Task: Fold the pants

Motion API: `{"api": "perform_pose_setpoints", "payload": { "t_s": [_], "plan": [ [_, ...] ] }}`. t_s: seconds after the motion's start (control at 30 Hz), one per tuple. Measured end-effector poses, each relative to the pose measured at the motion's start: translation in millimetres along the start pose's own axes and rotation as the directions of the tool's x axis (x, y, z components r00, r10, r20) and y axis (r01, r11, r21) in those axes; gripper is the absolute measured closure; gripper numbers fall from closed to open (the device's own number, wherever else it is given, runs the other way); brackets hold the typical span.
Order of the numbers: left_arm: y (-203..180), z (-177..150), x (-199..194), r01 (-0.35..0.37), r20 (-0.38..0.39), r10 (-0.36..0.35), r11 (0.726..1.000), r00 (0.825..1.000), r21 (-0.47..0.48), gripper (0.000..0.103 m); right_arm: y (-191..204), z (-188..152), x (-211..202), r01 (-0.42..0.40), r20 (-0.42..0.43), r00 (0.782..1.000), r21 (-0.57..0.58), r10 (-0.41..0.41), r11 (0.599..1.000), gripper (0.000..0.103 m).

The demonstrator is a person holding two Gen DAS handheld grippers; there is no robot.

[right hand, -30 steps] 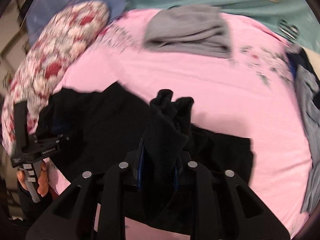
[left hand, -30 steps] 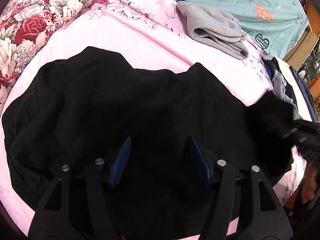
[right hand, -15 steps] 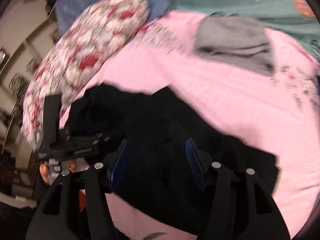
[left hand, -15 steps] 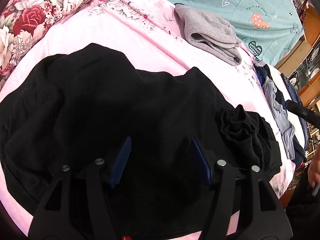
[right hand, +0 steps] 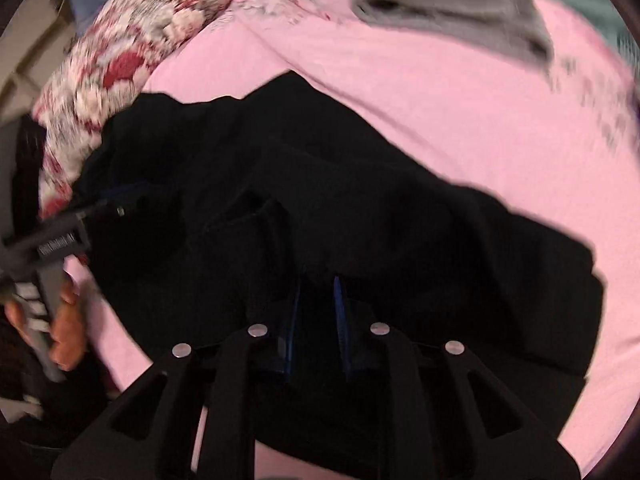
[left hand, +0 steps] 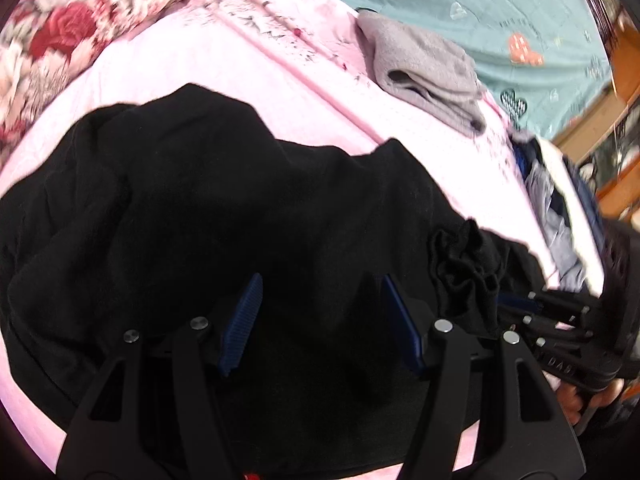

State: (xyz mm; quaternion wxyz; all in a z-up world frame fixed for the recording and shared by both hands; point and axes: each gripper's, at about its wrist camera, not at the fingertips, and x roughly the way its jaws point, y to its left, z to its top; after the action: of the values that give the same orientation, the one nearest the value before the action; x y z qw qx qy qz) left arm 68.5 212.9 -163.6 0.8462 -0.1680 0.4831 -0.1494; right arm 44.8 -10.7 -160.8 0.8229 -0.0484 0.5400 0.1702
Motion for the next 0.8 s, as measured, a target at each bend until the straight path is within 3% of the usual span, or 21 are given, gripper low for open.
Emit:
{"api": "perform_pose_setpoints", "payload": {
  "t_s": [0.07,0.17,0.2,0.23,0.27,0.3,0.4,0.43,0.5,0.63,0.8],
  "plan": [
    [6.8,1.2,-9.8,0.03,0.011,-0.029,0.997,1.0,-0.072,0.04,-4.9,-0.3,-3.7,-0.018,0.003,1.0,0.019,0.018,1.0,0.084],
    [14.9,0.1,-53.6,-0.05,0.102,0.062,0.992,0.993,-0.115,0.039,-29.1,-6.8,-28.3,-0.097,0.048,0.994,0.085,0.093,0.992,0.081],
    [18.1,-0.8,-66.7,-0.068,0.123,0.084,0.989,0.989,-0.129,0.032,-40.8,-11.2,-48.9,-0.108,0.108,0.99,0.103,0.096,0.989,0.075],
    [23.6,-2.5,-85.5,-0.084,0.151,0.108,0.984,0.983,-0.155,0.027,-48.1,-14.8,-62.5,-0.106,0.151,0.985,0.114,0.088,0.988,0.06],
    [28.6,-4.1,-99.7,-0.1,0.168,0.131,0.979,0.977,-0.179,0.02,-63.1,-23.3,-87.0,-0.101,0.233,0.97,0.14,0.066,0.985,0.051],
    [36.1,-7.1,-116.3,-0.135,0.181,0.176,0.967,0.968,-0.217,0.016,-75.4,-31.7,-103.7,-0.1,0.287,0.957,0.163,0.05,0.982,0.044],
    [62.0,-17.8,-146.1,-0.244,0.151,0.309,0.908,0.939,-0.341,0.016,-120.1,-65.9,-140.6,-0.133,0.382,0.924,0.248,0.029,0.96,0.042],
    [68.8,-22.5,-150.7,-0.248,0.142,0.32,0.894,0.937,-0.374,0.016,-132.2,-76.7,-146.2,-0.154,0.397,0.917,0.273,0.034,0.95,0.041],
    [79.8,-31.3,-151.2,-0.216,0.122,0.293,0.878,0.948,-0.427,0.016,-157.0,-101.0,-148.2,-0.2,0.411,0.91,0.327,0.051,0.924,0.039],
    [85.4,-34.8,-123.7,-0.138,0.073,0.199,0.859,0.977,-0.493,0.016,-185.7,-141.8,-134.3,-0.22,0.377,0.925,0.424,0.05,0.878,0.038],
    [97.6,-22.0,-81.6,-0.156,0.006,0.188,0.831,0.982,-0.534,0.016,-196.8,-161.8,-127.1,-0.25,0.36,0.93,0.473,0.073,0.845,0.038]
  ]
}}
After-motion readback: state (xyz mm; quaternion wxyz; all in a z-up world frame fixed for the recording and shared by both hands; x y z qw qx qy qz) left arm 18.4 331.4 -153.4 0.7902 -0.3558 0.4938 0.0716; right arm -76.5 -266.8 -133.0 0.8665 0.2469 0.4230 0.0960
